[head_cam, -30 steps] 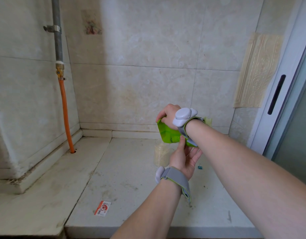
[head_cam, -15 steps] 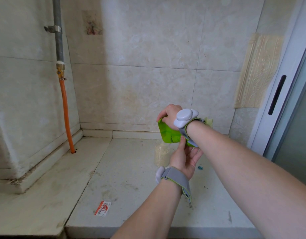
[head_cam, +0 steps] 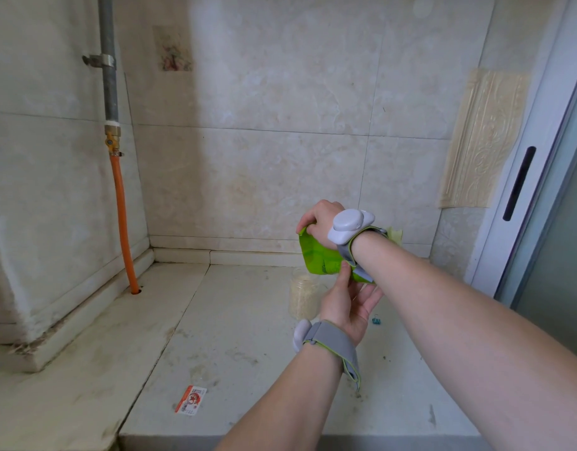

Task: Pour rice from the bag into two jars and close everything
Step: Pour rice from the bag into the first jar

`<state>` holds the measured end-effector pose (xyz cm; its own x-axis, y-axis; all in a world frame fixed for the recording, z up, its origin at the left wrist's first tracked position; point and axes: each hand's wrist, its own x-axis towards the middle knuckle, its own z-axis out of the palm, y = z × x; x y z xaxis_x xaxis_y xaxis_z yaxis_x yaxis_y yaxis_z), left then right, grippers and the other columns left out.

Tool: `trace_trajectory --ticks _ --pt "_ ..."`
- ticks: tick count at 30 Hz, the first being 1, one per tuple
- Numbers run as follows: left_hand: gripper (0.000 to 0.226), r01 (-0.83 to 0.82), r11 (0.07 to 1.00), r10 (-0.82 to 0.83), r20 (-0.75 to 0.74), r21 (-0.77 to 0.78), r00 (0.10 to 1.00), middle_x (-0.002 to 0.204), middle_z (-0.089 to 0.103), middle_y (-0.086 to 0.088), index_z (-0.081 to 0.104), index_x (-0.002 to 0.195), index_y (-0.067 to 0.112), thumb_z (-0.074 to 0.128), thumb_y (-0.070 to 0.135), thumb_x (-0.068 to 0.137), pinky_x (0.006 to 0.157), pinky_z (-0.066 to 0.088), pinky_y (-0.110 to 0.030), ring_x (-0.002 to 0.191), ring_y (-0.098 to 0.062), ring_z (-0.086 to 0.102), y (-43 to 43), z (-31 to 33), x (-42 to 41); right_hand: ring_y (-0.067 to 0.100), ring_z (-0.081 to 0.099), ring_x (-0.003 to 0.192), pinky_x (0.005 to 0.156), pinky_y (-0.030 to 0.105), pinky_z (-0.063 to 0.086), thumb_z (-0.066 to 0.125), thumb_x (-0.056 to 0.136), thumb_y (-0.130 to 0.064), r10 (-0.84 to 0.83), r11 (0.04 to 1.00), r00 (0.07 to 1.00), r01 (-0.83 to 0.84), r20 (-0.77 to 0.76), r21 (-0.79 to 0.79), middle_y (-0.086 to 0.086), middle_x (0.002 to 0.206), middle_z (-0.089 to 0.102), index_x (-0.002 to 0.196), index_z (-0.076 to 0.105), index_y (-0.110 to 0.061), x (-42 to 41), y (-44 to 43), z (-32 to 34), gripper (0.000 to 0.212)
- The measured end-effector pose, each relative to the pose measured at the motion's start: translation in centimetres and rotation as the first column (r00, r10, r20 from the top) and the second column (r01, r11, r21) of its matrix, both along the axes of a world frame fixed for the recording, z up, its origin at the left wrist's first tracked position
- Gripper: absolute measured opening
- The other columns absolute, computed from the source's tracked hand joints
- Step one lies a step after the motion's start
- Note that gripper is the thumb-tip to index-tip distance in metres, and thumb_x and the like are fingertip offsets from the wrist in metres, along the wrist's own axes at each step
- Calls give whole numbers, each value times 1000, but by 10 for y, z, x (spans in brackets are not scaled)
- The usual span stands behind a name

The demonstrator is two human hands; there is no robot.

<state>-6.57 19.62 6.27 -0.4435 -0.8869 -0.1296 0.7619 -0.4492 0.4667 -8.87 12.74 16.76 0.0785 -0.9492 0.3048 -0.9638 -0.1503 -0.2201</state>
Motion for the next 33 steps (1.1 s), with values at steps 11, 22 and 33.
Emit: trace_trajectory --ticks 11,22,33 --pt "25 -15 1000 15 3 9 1000 75 66 -9 59 83 4 52 23 97 46 56 -28 52 -16 69 2 -1 1 24 63 108 94 26 50 49 84 -4 -2 1000 1000 2 10 -2 -2 115 70 96 76 -31 0 -1 -3 40" --pt "23 -1 1000 2 33 -7 999 87 65 -11 60 88 4 54 24 97 48 57 -29 57 -16 71 0 -6 0 24 63 107 93 26 51 50 85 -4 -10 1000 1000 10 23 14 -1 113 71 97 76 -29 -1 2 -4 39" --pt "21 33 995 -11 221 -96 975 75 74 -3 63 99 8 57 28 95 74 60 -37 69 -18 71 -8 -25 6 25 64 106 86 21 48 49 87 -4 -39 999 993 40 114 -9 2 113 71 100 76 -27 -11 11 -8 38"
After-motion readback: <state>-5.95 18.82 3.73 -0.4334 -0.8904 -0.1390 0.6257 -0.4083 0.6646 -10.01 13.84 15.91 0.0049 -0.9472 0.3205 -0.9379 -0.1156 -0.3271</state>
